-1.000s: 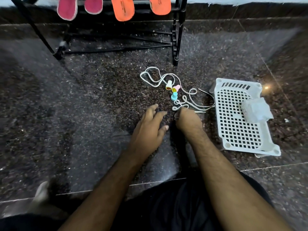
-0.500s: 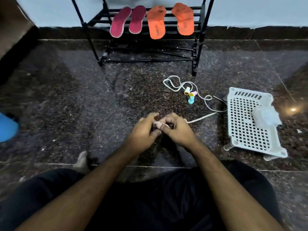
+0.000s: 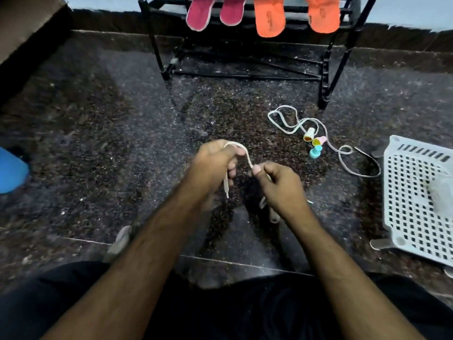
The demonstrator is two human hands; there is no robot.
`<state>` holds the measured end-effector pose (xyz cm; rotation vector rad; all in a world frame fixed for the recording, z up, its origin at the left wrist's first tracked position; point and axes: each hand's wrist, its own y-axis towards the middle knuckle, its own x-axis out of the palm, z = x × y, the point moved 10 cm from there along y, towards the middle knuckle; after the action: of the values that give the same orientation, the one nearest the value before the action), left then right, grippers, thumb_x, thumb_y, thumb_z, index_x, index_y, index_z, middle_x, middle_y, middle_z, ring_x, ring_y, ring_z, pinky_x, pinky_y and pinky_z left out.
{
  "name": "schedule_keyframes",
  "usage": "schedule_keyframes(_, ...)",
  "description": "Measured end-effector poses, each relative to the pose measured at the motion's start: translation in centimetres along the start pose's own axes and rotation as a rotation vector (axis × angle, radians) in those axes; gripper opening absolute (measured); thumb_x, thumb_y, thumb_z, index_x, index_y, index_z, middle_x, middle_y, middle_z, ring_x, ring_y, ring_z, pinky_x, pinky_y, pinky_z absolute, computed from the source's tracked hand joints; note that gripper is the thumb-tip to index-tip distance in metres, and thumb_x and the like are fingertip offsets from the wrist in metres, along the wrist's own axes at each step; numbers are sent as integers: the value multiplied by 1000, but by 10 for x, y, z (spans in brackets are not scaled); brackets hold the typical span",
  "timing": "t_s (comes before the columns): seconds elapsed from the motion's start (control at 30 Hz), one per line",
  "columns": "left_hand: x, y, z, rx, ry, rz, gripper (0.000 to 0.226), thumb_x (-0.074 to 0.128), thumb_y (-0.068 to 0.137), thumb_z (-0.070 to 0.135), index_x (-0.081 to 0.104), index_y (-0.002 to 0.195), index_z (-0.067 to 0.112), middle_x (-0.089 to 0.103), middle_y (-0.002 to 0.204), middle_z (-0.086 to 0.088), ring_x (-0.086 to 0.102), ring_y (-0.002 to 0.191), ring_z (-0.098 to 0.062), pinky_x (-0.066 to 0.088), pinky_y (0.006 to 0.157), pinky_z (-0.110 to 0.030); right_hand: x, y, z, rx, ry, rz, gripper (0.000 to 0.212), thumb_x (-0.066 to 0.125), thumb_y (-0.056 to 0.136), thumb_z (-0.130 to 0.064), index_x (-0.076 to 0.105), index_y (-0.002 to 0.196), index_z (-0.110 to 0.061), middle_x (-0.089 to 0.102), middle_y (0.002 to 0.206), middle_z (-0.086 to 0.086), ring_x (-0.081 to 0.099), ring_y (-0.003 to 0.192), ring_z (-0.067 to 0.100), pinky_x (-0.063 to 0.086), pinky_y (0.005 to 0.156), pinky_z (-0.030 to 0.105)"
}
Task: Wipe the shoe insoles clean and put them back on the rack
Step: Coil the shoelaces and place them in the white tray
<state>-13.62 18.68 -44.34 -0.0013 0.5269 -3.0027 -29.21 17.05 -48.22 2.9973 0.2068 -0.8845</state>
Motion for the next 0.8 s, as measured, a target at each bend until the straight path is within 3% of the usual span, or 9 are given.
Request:
schedule_keyframes(0.13,6,3,-10,-163,-107,-60,29,44,90,25,36,61,25,26,51,9,21,47,-11,18,45,-26,-11,9,15,64,-125,20,30,57,97,-42,67,77,-21,50,45,-17,47,43,0,30,45,14)
schedule_keyframes(0.23,-4,1,2,-71,-282,-31,39,43,98,28,35,59,26,27,51,8,22,47,-11,22,43,-26,-11,12,18,51,-139,-66,32,58,97,-43,69,78,-21,47,46,-13,42,43,3,30,45,16)
schedule_keyframes(0.33,-8,-3,20,86,-350,-31,38,41,106,31,42,69,21,42,59,3,41,54,-13,35,51,-27,1,4,8,-2,-187,-193,30,58,97,-41,71,78,-22,54,53,-7,45,45,3,33,46,15)
schedule_keyframes(0.4,-2,-7,22,126,-355,-42,33,40,107,26,46,77,17,54,68,-2,52,63,-16,39,55,-28,19,-6,5,-22,-308,-337,28,62,95,-40,69,74,-22,62,59,-4,55,51,6,37,49,15)
schedule_keyframes(0.5,-5,-15,22,157,-383,-23,27,37,108,22,51,87,14,66,82,-9,60,73,-19,42,58,-28,41,-23,15,21,-508,-526,27,67,91,-36,61,67,-25,62,62,-6,56,60,7,39,55,19)
schedule_keyframes(0.6,-28,-16,27,246,-347,87,24,38,108,23,59,104,12,73,116,-8,68,105,-19,52,85,-34,37,-27,19,69,-505,-519,17,62,94,-26,64,78,-21,72,74,-2,63,71,13,42,62,22)
schedule_keyframes(0.67,-42,-21,34,300,-215,169,28,45,106,24,62,85,17,62,138,4,56,125,-7,42,108,-37,32,-27,9,54,-389,-475,11,60,97,-24,66,89,-19,72,79,-2,63,75,15,43,64,24)
schedule_keyframes(0.73,-43,-28,37,334,-91,180,32,49,105,21,62,76,17,41,157,10,44,124,11,34,107,-23,38,-37,-1,81,-127,-538,11,54,101,-15,63,95,-15,65,72,-1,60,67,19,45,59,26)
schedule_keyframes(0.8,-37,-28,34,330,-16,152,30,51,103,17,65,77,16,24,164,12,35,115,23,30,106,-21,47,-48,-10,131,65,-621,18,45,105,-12,62,101,-7,55,66,2,55,58,20,45,53,28)
